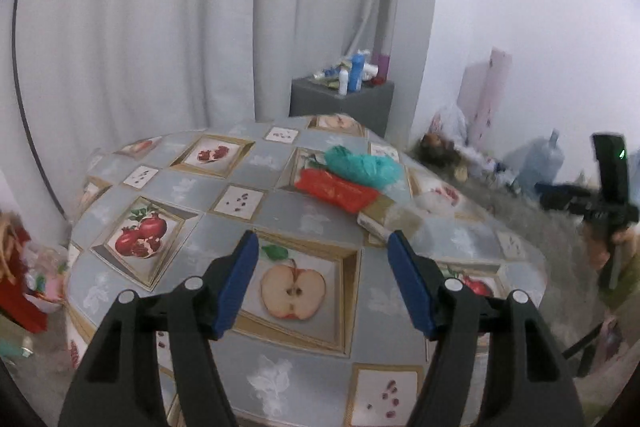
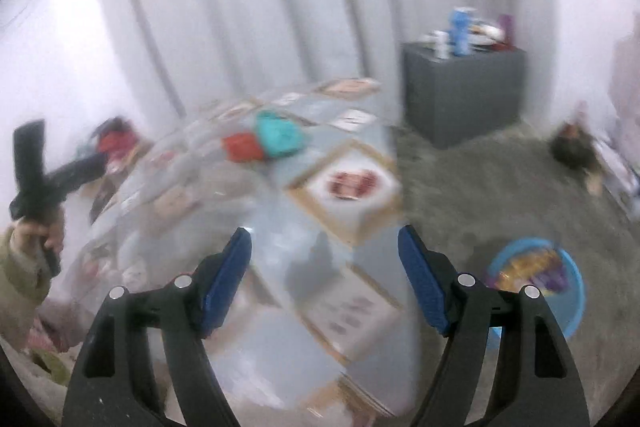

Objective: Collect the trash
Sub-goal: 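Swing both tools back to the table and grasp the clear plastic dome with the right gripper, then close the left gripper on the gold LOVE box while the right holds the dome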

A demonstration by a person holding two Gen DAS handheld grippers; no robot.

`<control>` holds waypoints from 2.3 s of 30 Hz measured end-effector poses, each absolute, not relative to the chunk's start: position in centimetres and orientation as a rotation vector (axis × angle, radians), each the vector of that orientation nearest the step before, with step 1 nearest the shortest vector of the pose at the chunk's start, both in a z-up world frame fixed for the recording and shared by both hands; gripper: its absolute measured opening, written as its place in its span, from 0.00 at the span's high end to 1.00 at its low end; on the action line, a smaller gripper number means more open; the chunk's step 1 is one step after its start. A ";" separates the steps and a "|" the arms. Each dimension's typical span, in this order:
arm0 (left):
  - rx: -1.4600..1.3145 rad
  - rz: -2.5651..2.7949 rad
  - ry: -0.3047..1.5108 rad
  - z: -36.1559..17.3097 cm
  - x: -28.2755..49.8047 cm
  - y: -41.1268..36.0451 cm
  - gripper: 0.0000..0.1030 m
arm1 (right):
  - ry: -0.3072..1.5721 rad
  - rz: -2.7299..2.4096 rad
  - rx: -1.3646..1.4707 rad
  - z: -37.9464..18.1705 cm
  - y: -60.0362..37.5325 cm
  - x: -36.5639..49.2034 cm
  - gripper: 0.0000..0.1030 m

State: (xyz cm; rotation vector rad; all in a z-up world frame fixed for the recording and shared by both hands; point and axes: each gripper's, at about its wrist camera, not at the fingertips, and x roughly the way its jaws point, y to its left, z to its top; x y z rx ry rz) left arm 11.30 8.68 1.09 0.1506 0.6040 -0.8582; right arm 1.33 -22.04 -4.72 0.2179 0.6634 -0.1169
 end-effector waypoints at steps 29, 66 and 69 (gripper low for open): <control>0.185 -1.182 0.802 -6.0 19.5 -4.3 0.41 | 0.806 0.096 0.120 -9.4 -16.9 13.7 0.36; 0.470 -0.989 0.922 -8.8 9.8 -7.3 0.45 | 0.763 -0.018 0.252 -9.1 -22.3 2.1 0.36; 0.460 -0.995 0.944 -9.0 8.6 -5.4 0.45 | 0.779 -0.011 0.229 -9.2 -21.8 2.0 0.36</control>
